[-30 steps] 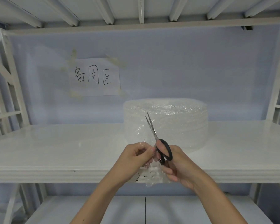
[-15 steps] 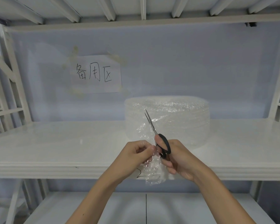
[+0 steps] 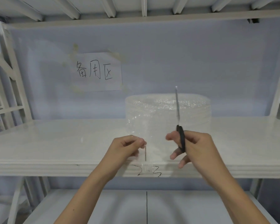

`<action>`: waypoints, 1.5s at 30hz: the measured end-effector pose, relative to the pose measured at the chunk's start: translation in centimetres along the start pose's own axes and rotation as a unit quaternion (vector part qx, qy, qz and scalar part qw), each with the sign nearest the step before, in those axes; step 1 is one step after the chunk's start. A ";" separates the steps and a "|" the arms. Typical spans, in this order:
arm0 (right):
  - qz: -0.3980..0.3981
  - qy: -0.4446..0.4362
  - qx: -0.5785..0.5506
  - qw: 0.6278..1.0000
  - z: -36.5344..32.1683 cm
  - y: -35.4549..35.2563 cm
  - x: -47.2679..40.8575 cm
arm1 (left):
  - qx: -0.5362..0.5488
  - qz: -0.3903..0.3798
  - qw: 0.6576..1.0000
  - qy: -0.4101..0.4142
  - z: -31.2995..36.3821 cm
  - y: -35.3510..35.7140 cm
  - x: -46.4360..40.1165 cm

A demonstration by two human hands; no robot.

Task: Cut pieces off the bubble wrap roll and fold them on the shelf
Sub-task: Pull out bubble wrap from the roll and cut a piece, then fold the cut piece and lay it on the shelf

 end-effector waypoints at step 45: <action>-0.049 0.059 0.010 0.997 5.8 11.6 -3.7 | -0.027 0.136 0.986 0.097 1.0 -7.5 0.9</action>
Point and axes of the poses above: each hand's wrist, its own x-axis away from the middle knuckle, its own y-axis out of the palm, z = x × y, the point moved 10 cm from there along -x, towards the middle knuckle, and after that the axes turned 9 degrees about -y, right-handed, at the moved point
